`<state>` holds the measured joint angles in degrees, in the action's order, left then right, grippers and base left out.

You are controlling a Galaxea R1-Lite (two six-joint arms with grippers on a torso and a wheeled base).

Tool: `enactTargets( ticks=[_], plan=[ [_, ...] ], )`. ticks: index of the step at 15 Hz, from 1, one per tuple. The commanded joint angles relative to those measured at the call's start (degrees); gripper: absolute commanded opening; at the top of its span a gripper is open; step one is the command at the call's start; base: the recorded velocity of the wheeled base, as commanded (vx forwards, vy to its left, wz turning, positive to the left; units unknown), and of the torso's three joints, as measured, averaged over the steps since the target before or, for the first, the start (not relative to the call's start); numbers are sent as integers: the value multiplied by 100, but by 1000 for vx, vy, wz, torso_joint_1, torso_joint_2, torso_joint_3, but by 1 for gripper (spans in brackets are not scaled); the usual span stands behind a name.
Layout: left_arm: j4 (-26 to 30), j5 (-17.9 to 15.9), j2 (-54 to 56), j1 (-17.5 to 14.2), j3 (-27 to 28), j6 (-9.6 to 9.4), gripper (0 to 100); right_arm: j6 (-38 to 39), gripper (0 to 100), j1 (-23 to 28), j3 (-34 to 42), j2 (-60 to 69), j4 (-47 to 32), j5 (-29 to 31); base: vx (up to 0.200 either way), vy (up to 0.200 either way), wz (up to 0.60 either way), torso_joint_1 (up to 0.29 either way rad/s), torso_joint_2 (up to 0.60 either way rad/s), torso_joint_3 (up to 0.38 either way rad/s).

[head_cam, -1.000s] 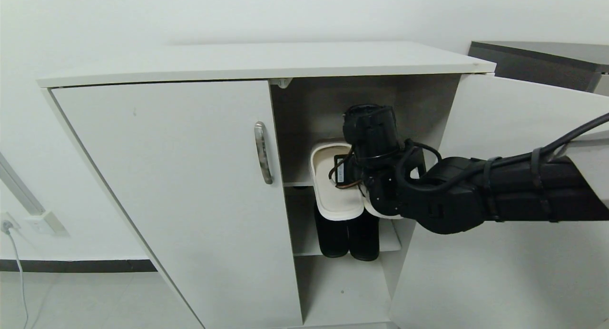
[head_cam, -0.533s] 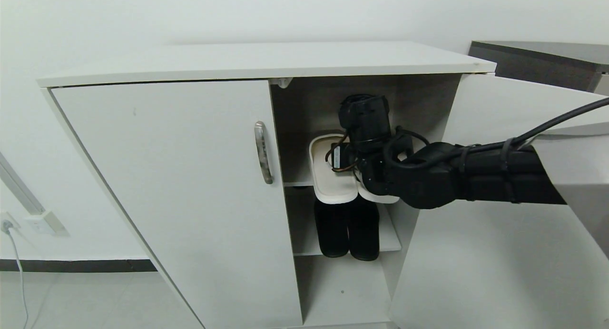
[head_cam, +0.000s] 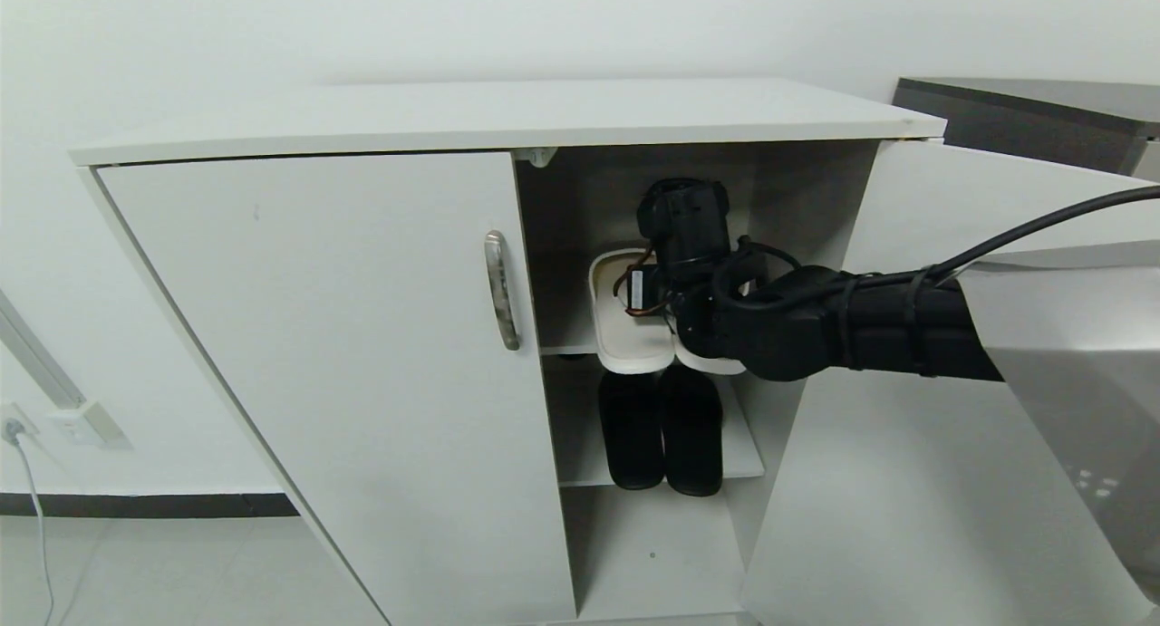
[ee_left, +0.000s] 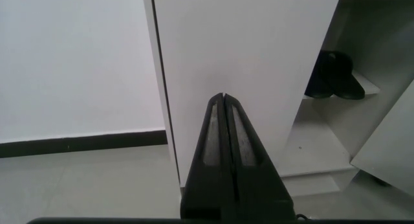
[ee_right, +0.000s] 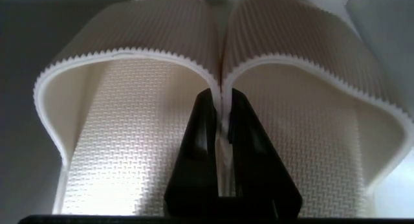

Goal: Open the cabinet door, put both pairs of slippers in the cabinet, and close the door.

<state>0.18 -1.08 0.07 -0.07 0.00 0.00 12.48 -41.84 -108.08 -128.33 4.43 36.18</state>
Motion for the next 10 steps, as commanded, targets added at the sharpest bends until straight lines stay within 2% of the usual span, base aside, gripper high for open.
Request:
enactTargets(
  ticks=[1,10],
  plan=[
    [-1,3,-7,-1,0,18,0,9,0,18,-143,-61,-117,-6,0,0,0,0,0,0],
    [-1,3,-7,-1,0,26,0,9,0,44,-143,-78,-161,38,0,0,0,0,0,0]
  ],
)
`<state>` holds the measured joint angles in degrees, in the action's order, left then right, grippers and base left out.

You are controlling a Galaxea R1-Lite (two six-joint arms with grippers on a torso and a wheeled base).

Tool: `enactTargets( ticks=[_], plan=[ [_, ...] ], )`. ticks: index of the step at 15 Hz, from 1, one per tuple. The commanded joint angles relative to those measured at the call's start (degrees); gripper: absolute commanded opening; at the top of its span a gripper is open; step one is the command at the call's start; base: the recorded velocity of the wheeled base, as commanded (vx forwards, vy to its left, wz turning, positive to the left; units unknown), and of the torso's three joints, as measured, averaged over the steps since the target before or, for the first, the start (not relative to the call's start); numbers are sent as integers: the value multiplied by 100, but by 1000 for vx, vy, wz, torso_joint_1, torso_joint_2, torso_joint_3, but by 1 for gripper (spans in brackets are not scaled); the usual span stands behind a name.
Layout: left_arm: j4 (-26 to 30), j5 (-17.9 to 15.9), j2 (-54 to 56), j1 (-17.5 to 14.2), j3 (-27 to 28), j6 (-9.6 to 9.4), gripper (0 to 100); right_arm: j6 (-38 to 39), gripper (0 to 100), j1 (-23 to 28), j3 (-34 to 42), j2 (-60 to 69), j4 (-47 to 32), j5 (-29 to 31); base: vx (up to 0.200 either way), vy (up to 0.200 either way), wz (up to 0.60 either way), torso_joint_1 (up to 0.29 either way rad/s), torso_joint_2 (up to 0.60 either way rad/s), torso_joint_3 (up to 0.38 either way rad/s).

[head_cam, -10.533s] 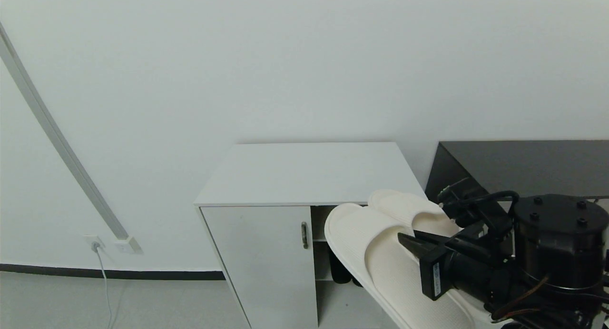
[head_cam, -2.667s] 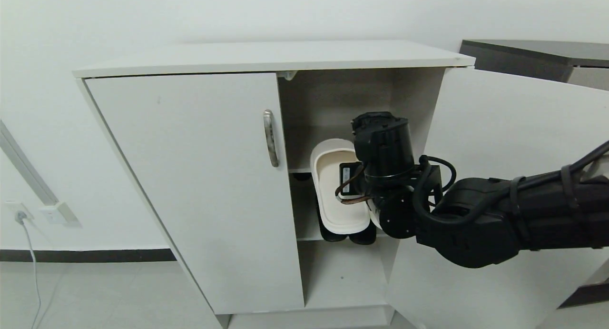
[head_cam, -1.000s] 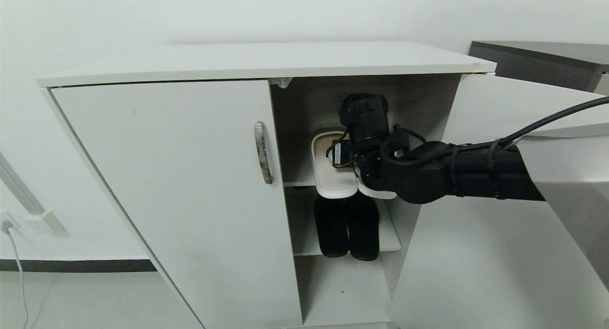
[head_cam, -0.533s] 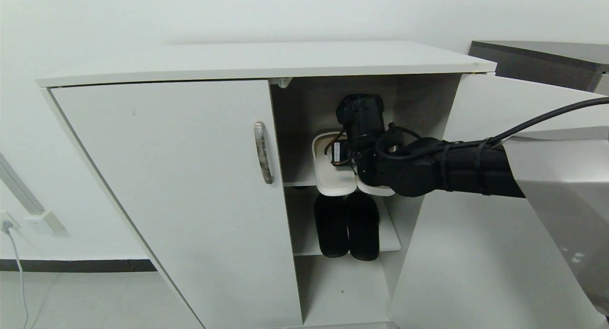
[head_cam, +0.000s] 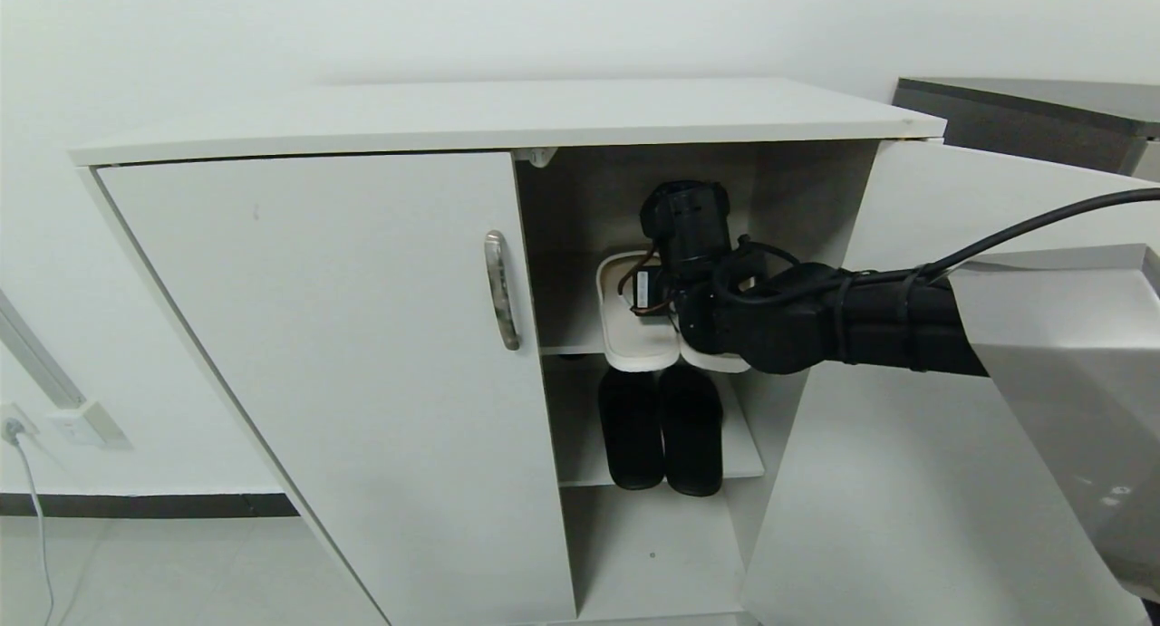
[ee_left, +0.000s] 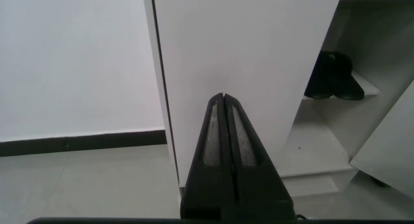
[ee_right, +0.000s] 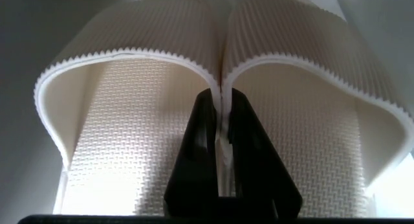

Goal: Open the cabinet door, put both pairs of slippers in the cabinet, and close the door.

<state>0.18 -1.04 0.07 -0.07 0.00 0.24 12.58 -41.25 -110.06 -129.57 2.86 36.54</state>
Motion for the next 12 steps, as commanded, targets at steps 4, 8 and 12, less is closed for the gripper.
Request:
enactTargets(
  ticks=[4,8,12],
  plan=[
    [-1,16,-7,-1,0,2,0,-1,0,-76,160,187,-225,38,0,0,0,0,0,0],
    [-1,77,-7,-1,9,37,0,8,100,-76,169,187,-225,64,0,0,0,0,0,0],
    [-1,77,-7,-1,0,37,0,52,100,-304,854,811,-225,82,0,0,0,0,0,0]
  ],
)
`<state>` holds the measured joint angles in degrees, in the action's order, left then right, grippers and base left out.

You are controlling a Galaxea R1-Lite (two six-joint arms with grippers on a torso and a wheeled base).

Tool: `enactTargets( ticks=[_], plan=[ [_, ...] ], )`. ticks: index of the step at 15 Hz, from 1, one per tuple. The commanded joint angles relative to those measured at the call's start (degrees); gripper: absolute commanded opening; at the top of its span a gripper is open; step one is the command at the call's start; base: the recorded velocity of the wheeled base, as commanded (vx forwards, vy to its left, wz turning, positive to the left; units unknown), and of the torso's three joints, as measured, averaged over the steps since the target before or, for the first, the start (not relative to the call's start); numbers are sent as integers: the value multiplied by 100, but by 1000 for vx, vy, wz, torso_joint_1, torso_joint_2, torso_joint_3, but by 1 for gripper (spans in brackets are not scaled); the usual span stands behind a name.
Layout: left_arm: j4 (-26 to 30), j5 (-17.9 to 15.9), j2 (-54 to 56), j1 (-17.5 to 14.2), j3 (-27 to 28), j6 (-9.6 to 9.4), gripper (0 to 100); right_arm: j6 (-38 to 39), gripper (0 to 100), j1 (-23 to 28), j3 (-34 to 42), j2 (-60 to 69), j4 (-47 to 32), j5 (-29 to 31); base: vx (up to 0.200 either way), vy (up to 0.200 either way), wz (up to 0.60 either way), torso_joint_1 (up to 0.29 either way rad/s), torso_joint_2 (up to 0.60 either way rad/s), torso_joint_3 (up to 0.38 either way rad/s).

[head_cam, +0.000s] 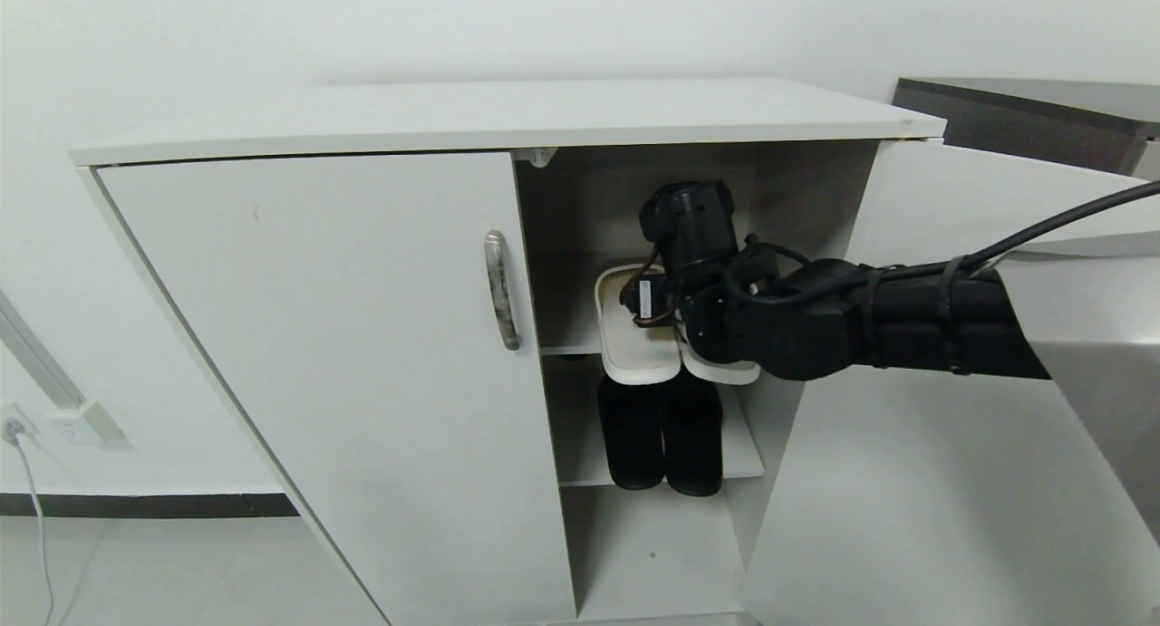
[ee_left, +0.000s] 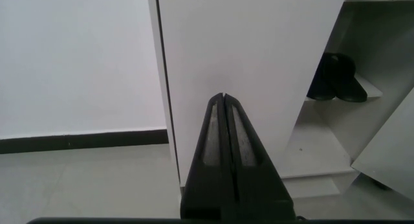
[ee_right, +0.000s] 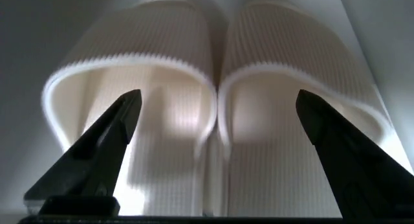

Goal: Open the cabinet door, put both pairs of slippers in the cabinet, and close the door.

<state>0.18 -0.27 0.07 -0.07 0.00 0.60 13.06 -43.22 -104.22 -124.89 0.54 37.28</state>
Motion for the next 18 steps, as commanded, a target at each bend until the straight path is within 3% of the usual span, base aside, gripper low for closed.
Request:
enactTargets(
  ticks=[1,4,7,14,18],
  plan=[
    [-1,0,-7,-1,0,2,0,4,100,-178,534,554,17,122,0,0,0,0,0,0],
    [-1,-8,-7,-1,0,-16,0,13,100,-460,1404,1169,201,254,0,0,0,0,0,0],
    [-1,-8,-7,-1,0,-16,0,-40,100,-759,2599,1854,922,148,0,0,0,0,0,0],
    [-1,-8,-7,-1,0,-33,0,-532,100,-943,5640,3410,3506,-1636,0,0,0,0,0,0],
    [-1,-17,-7,-1,0,-33,0,-541,100,-934,5737,3349,3603,-1671,0,0,0,0,0,0]
  ],
)
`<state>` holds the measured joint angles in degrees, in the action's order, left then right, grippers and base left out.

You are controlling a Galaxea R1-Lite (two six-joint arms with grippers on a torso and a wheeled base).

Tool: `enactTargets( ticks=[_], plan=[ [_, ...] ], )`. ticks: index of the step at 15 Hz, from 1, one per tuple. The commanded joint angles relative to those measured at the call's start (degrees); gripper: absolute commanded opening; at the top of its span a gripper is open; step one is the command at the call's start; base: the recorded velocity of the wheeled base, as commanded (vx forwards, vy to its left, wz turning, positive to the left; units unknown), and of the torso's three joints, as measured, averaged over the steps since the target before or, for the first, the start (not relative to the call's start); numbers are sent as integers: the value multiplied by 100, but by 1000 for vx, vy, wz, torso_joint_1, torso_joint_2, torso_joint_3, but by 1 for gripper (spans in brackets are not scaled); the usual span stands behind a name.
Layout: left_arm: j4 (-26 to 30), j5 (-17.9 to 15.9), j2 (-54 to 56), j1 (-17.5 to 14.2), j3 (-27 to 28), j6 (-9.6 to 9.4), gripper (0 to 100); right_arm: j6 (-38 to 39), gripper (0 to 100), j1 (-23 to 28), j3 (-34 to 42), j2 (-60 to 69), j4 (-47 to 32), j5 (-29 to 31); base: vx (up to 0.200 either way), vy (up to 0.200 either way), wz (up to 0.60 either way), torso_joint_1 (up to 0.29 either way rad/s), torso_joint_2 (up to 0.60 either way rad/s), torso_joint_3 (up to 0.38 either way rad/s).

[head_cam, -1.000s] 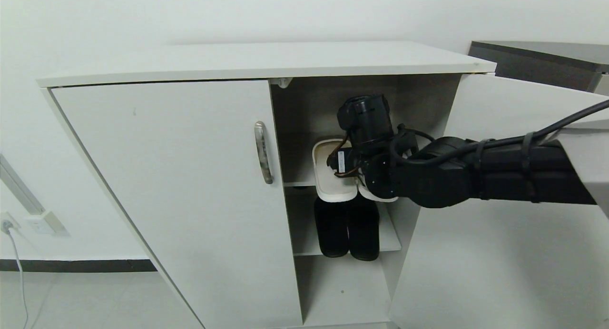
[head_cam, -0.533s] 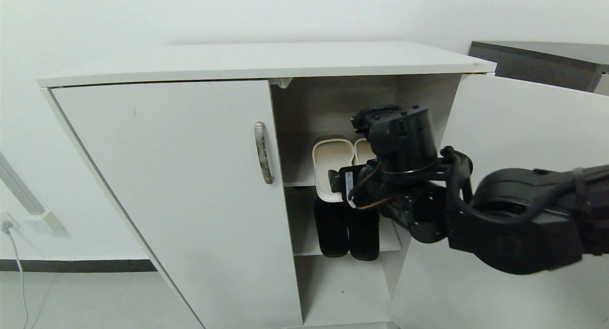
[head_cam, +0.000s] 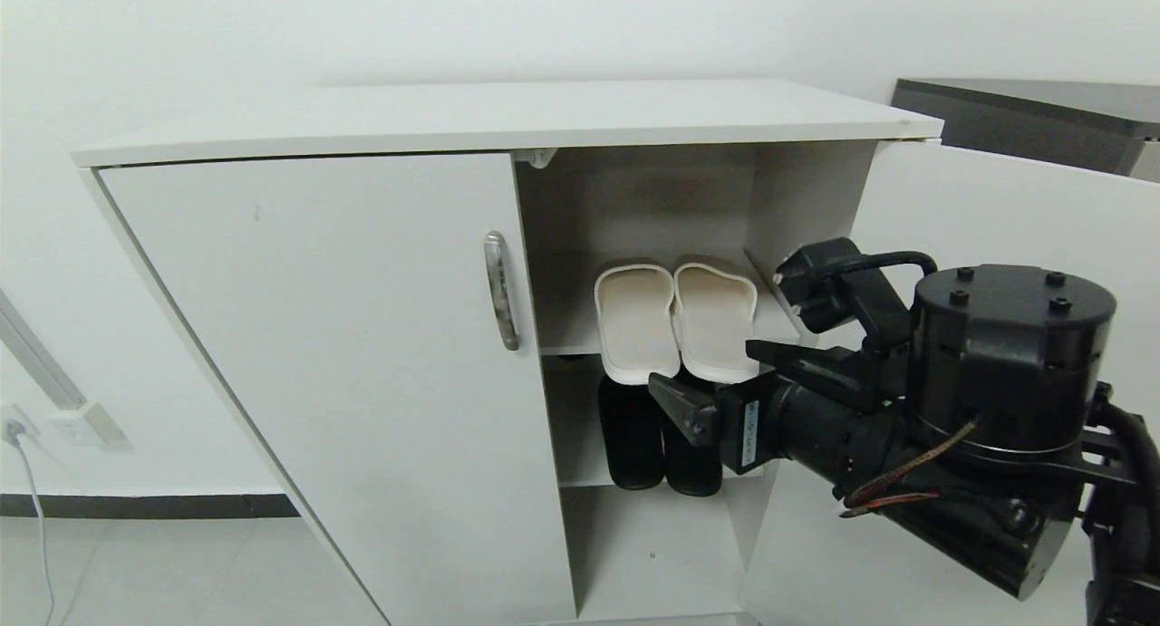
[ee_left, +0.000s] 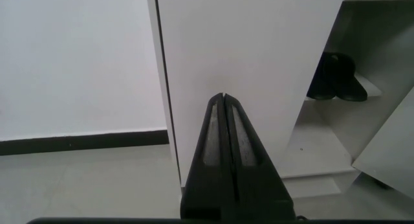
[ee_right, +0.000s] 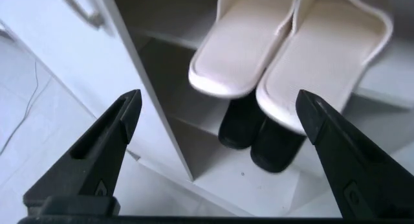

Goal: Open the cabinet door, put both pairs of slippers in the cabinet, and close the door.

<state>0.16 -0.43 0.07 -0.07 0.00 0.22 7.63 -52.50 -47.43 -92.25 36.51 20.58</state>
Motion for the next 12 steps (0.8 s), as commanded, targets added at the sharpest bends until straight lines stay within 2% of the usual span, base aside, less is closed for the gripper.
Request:
enactTargets(
  ticks=[1,7,12],
  plan=[
    [2,-1,-7,-1,0,4,0,2,100,3,59,75,5,-1,0,0,0,0,0,0],
    [2,-1,-7,-1,0,4,0,2,100,-5,120,58,-4,34,0,0,0,0,0,0],
    [2,-1,-7,-1,0,4,0,2,100,-5,199,14,14,16,-200,0,0,7,0,7]
  ],
)
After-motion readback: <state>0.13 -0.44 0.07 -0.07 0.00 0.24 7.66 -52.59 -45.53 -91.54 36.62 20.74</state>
